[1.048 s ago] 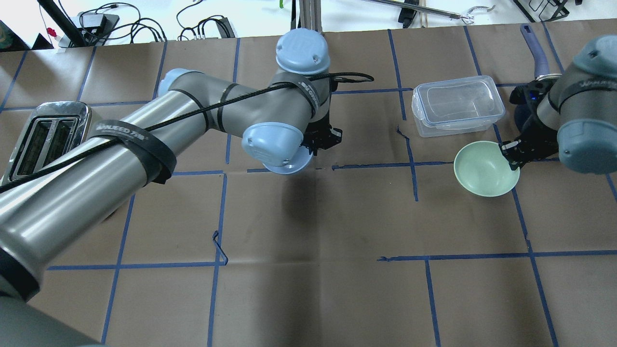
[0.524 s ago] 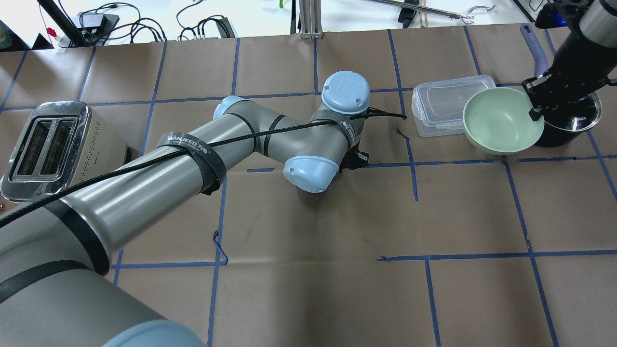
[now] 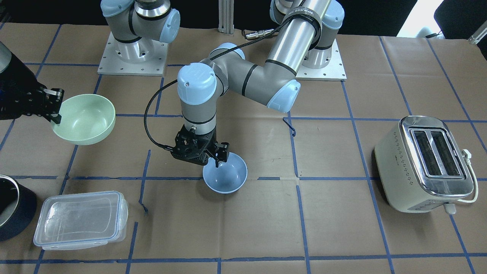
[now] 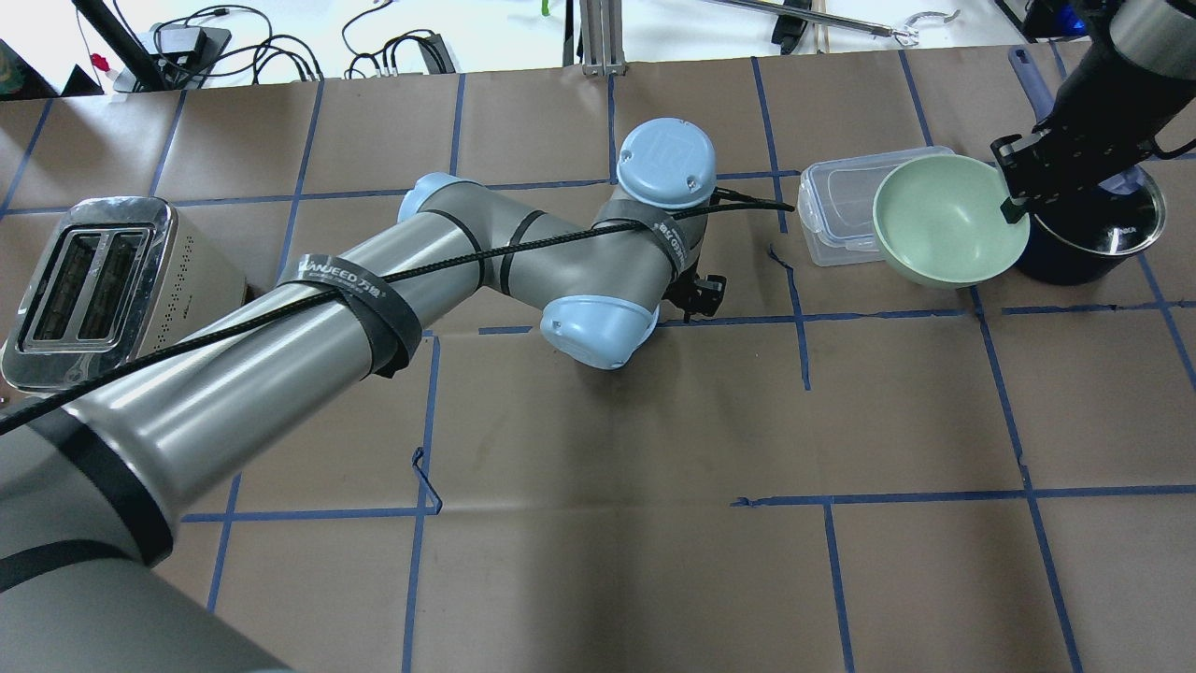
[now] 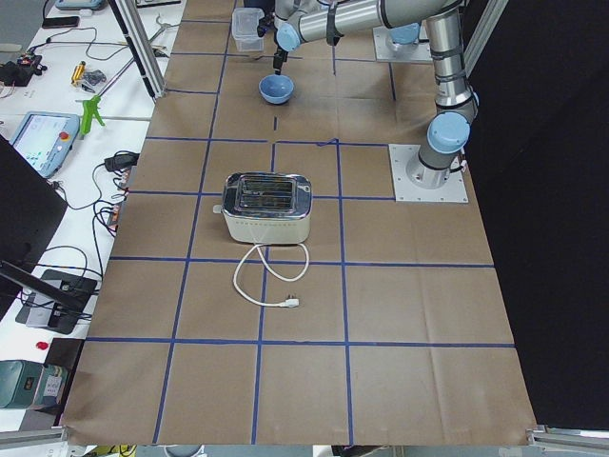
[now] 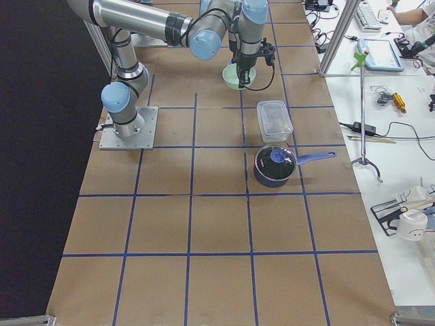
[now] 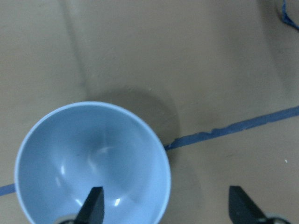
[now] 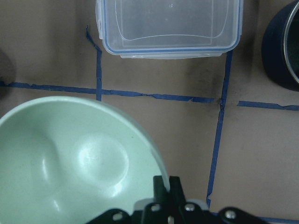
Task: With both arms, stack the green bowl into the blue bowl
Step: 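Carry blue bowl to table center with left while right lifts green bowl, then release blue bowl with left gripper while right carries green bowl toward it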
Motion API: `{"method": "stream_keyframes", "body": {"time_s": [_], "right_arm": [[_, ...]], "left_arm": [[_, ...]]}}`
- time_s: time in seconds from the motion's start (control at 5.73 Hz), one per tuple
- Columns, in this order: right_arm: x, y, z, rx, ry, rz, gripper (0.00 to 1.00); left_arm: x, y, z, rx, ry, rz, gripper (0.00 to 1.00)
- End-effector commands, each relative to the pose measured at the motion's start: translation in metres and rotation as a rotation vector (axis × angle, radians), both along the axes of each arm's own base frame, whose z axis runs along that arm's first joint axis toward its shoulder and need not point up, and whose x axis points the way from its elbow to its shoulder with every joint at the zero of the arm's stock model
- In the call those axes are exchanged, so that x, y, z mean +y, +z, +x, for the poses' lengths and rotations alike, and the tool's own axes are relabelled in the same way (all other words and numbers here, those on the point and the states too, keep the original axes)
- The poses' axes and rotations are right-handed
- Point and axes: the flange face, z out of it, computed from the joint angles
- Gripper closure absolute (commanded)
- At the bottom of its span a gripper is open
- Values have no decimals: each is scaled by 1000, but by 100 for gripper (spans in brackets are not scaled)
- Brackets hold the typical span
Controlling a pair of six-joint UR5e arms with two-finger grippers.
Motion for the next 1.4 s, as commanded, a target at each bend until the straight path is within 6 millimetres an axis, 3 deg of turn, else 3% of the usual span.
{"method": "stream_keyframes", "body": {"time_s": [0.0,0.17,0.35,0.52,0.87,1.05,1.22], "right_arm": [[-4,-17,3,-33,-38,28,96],[-8,-28,18,-63,-72,41,96],[-11,-37,63,-59,-82,63,96],[-13,-48,133,-77,-87,59,96],[-2,-69,253,-69,-148,30,96],[8,-77,299,-93,-185,25,96],[11,-84,318,-120,-199,19,96]], "left_arm": [[5,99,81,-17,92,50,2],[19,146,129,-24,149,86,2],[28,178,170,-29,163,103,2],[38,195,193,-35,157,131,2],[33,204,258,-32,183,130,2],[33,205,260,-32,188,127,2],[34,206,260,-31,188,126,2]]}}
